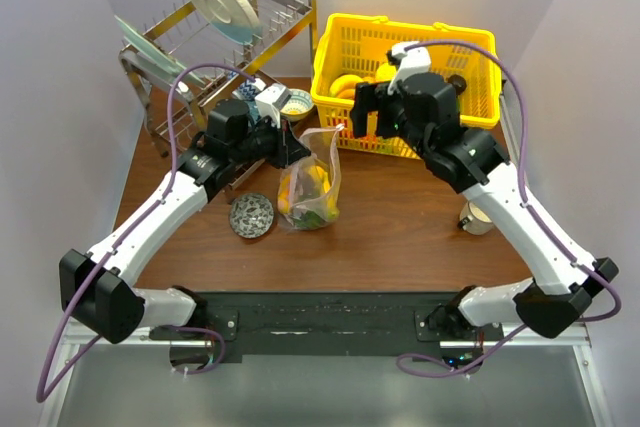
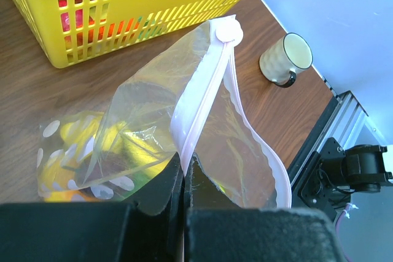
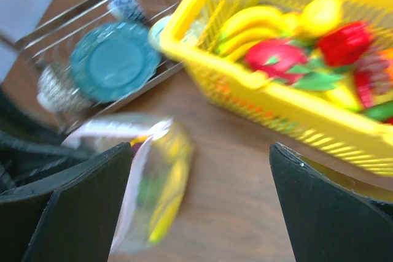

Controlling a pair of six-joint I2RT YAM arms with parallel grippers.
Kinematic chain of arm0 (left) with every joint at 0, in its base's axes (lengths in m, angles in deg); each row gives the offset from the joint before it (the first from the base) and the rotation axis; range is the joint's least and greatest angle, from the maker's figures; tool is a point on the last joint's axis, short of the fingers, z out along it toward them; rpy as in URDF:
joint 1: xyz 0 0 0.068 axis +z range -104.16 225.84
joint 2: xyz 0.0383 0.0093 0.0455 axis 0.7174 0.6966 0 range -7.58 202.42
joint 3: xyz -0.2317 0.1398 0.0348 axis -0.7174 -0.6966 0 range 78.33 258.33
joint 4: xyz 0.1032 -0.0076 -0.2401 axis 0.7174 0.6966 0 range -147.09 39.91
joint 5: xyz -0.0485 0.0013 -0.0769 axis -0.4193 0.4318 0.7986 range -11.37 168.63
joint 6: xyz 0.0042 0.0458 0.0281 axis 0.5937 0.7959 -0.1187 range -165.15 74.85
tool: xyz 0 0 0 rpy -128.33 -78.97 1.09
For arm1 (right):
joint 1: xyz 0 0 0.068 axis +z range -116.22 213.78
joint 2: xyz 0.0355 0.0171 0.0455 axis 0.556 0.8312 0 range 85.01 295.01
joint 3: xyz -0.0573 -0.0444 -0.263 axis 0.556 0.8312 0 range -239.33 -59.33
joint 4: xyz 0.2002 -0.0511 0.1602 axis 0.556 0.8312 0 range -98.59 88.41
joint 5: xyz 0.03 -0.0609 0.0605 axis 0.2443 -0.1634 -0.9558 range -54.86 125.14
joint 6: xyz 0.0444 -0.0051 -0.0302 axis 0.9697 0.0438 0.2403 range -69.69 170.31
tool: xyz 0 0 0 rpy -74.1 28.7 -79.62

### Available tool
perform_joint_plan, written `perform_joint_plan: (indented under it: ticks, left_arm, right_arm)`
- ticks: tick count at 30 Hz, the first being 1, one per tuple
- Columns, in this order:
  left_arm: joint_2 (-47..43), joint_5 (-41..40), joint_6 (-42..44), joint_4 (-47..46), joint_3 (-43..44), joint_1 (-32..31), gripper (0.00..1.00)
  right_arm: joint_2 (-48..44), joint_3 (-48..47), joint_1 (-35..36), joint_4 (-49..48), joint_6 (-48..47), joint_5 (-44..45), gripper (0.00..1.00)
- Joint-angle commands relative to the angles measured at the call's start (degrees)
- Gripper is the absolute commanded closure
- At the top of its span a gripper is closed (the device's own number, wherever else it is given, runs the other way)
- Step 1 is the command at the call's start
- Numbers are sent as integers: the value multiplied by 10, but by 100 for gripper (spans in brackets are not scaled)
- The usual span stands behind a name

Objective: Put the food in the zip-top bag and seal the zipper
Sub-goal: Place the fake fruit in the zipper food storage bag, then pick up the fake fruit from the bin.

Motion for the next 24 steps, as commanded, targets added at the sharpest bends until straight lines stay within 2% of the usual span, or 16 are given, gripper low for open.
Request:
perform_joint_plan:
  ticks: [1, 3, 8, 11, 12, 16, 18, 24]
  left_arm:
    - [-5, 1, 2, -23, -2, 5, 100]
    - [-6, -2, 3, -24, -3, 5, 100]
    - [-5, -2, 2, -25, -4, 5, 100]
    - [-6, -8, 5, -23, -4, 5, 100]
    - [-6, -10, 6, -22, -3, 5, 100]
    - [-9, -21, 11, -18, -2, 5, 100]
    - [-9, -24, 12, -18, -3, 5, 100]
    - [-4, -18, 12, -17, -2, 5, 100]
  right_arm:
    - [32, -54, -47, 35, -40, 49, 3]
    - [60, -82, -100, 31, -27, -10, 3]
    - [179, -184, -175, 58, -21, -79, 3]
    - [248, -289, -208, 106, -13, -144, 3]
    - [302, -350, -216, 137, -12, -173, 3]
    - [420, -484, -237, 201, -10, -204, 4]
    - [446, -494, -246, 192, -7, -215, 4]
    - [491, -439, -261, 143, 2, -249, 4]
